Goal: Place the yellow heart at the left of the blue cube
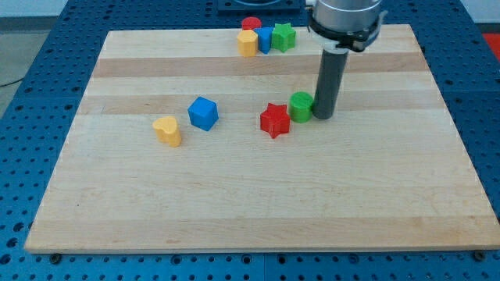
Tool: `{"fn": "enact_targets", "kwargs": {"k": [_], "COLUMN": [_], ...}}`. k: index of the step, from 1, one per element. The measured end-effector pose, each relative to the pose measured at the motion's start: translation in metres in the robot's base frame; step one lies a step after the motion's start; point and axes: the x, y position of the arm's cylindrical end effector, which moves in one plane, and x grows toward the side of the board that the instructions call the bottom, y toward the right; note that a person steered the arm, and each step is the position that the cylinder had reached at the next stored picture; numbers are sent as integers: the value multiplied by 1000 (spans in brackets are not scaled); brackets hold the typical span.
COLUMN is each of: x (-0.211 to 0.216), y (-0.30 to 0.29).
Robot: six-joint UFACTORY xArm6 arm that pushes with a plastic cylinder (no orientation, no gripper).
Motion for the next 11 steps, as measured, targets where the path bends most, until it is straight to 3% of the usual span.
{"fn": "enact_targets", "kwargs": {"k": [2,3,4,5,6,7,8,10,11], "x": [-12,13,83,118,118,87,54,38,9], "y": [-14,-10,-13,-90,-199,-273,-275,-243,-242]}}
